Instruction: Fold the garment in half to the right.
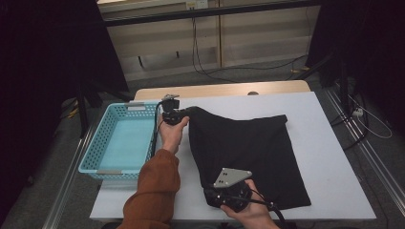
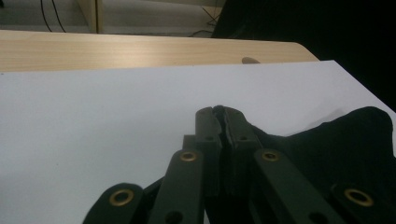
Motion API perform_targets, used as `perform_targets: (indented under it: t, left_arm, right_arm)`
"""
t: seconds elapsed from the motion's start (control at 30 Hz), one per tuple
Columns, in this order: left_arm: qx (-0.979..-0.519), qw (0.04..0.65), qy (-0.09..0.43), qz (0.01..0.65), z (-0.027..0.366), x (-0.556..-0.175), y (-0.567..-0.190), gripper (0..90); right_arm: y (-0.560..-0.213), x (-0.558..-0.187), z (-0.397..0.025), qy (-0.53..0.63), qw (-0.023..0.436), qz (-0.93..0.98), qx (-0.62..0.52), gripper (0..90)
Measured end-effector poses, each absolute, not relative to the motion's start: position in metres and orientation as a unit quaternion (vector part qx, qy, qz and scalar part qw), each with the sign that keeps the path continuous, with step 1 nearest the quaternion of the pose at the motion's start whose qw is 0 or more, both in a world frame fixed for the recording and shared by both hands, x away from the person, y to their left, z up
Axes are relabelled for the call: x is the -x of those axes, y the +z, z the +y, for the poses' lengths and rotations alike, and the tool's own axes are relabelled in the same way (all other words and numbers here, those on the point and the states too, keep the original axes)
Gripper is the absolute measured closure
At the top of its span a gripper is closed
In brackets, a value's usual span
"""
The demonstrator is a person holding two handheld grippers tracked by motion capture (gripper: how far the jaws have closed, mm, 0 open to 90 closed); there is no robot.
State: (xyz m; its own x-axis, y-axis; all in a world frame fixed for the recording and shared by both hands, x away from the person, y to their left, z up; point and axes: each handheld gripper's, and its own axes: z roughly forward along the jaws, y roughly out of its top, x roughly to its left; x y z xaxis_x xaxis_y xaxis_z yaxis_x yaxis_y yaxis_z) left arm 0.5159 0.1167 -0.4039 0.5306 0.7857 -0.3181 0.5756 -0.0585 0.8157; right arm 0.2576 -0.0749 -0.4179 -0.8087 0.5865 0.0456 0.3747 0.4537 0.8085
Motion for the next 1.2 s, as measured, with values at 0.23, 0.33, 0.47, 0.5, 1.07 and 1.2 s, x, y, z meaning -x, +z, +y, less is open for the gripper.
perform_targets:
  t: [0.23, 0.33, 0.47, 0.5, 1.07, 1.2]
  left_arm:
    - [-0.720, 0.497, 0.111, 0.472, 0.118, -0.517, -0.398, 85.9]
    - [-0.719, 0.497, 0.112, 0.472, 0.120, -0.516, -0.397, 85.9]
    - [-0.718, 0.498, 0.114, 0.473, 0.123, -0.517, -0.394, 86.0]
    - [-0.717, 0.499, 0.114, 0.472, 0.123, -0.516, -0.393, 86.0]
    - [-0.713, 0.506, 0.120, 0.470, 0.122, -0.517, -0.372, 86.0]
    - [-0.710, 0.507, 0.122, 0.473, 0.128, -0.516, -0.369, 86.0]
  right_arm:
    - [-0.412, -0.260, -0.074, 0.446, 0.122, 0.841, -0.281, 83.2]
    - [-0.410, -0.261, -0.073, 0.450, 0.123, 0.839, -0.280, 83.2]
    - [-0.410, -0.262, -0.071, 0.452, 0.118, 0.839, -0.280, 83.2]
    - [-0.410, -0.263, -0.071, 0.451, 0.117, 0.840, -0.279, 83.3]
    - [-0.392, -0.268, -0.075, 0.475, 0.117, 0.829, -0.272, 83.6]
    - [-0.387, -0.267, -0.073, 0.480, 0.119, 0.828, -0.266, 83.6]
